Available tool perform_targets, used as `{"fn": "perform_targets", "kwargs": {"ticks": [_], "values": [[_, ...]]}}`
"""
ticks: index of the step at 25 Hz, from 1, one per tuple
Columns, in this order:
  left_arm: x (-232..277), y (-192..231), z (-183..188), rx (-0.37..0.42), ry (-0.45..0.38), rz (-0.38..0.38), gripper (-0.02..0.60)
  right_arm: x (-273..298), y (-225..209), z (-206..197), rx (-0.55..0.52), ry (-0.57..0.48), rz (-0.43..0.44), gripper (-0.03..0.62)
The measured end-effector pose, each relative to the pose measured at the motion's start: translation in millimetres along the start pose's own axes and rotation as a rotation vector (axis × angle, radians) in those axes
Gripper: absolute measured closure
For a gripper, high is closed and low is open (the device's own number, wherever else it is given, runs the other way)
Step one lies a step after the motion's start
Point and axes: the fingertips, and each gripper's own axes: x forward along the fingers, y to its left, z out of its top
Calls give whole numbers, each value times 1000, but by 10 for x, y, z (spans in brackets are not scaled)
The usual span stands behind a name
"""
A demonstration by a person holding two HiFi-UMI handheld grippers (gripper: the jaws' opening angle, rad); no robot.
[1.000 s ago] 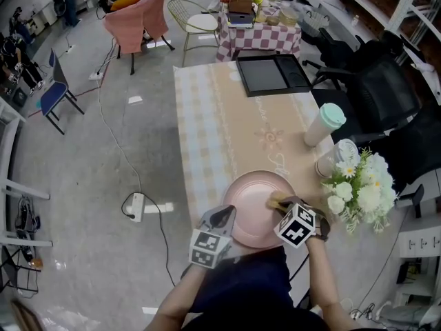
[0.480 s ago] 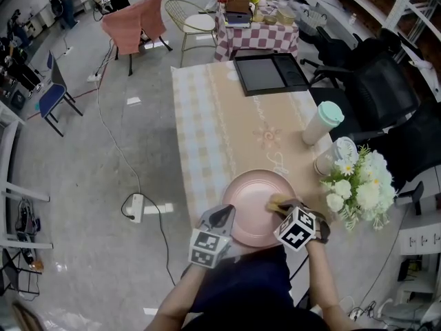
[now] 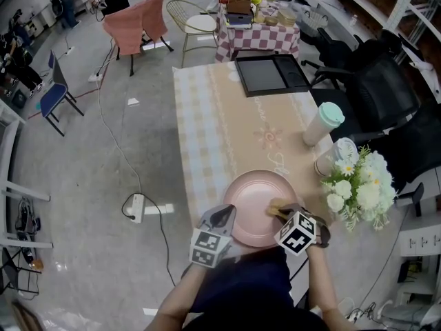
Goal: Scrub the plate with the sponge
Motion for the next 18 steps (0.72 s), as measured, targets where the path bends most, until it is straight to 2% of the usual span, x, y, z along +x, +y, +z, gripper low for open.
{"fn": "perform_targets", "kwargs": {"ticks": [18], "values": [[18,25,17,-12,1,3,569,-141,221,5,13,-41,46,539]]}}
